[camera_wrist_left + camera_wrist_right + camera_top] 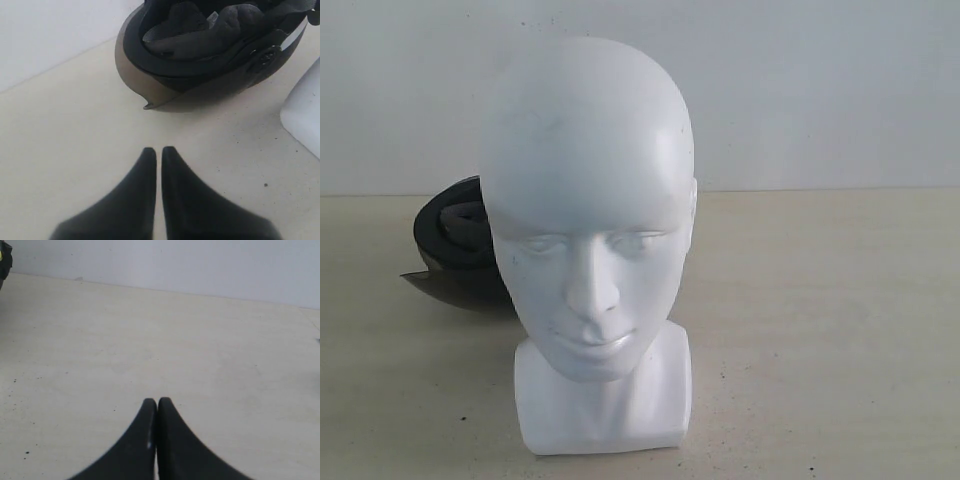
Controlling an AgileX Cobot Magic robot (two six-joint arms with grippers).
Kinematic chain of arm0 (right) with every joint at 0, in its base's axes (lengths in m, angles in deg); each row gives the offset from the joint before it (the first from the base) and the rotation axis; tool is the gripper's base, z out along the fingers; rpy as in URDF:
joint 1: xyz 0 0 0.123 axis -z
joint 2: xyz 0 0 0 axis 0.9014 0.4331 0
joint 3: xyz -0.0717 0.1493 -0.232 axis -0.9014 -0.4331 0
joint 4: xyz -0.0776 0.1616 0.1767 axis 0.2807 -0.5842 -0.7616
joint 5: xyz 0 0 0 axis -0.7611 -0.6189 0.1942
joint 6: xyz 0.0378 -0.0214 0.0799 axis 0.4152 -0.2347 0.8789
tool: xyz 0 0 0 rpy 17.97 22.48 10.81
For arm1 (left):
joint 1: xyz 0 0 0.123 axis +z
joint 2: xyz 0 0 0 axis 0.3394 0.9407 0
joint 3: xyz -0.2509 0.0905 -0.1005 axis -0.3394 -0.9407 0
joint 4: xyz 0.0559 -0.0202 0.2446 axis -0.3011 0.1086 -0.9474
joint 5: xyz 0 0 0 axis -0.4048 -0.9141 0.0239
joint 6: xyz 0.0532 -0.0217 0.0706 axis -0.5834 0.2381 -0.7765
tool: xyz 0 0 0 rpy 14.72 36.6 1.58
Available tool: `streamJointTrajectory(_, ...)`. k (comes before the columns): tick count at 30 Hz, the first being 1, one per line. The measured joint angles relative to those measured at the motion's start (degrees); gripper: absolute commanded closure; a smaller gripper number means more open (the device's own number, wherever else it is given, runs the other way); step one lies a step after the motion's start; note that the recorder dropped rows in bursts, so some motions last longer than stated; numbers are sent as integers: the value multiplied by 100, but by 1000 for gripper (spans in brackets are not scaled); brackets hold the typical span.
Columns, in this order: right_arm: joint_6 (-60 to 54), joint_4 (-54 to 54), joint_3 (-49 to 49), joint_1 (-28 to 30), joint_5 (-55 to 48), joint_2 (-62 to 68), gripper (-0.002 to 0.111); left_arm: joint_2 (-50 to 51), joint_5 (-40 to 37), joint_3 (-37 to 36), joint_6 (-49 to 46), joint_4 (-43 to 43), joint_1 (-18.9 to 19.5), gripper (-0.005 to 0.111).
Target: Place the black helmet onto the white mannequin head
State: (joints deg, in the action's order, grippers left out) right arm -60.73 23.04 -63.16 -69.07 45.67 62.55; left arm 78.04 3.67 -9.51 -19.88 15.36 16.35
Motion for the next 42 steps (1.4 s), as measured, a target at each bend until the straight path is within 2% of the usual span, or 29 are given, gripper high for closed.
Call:
streamJointTrajectory(4, 0, 0, 0, 0, 0, 0, 108, 301, 41, 233, -233, 250, 0, 86)
streamJointTrajectory(9, 0, 0, 0, 0, 0, 0, 108, 611, 102, 613, -699, 436, 0, 50)
streamJointTrajectory(11, 0, 0, 0, 0, 0, 0, 108, 748, 150, 746, -958, 515, 0, 39)
streamJointTrajectory(14, 0, 0, 0, 0, 0, 0, 108, 1000, 382, 799, -1396, 571, 0, 31)
streamJointTrajectory(17, 0, 0, 0, 0, 0, 0, 108, 1277, 719, 796, -1570, 593, -54, 30)
streamJointTrajectory(21, 0, 0, 0, 0, 0, 0, 108, 1726, 1088, 916, -1940, 593, -312, 31)
streamJointTrajectory(30, 0, 0, 0, 0, 0, 0, 108, 2795, 629, 1838, -2684, 593, -792, 31)
streamJointTrajectory(42, 0, 0, 0, 0, 0, 0, 108, 3166, 189, 2054, -2867, 641, -827, 31)
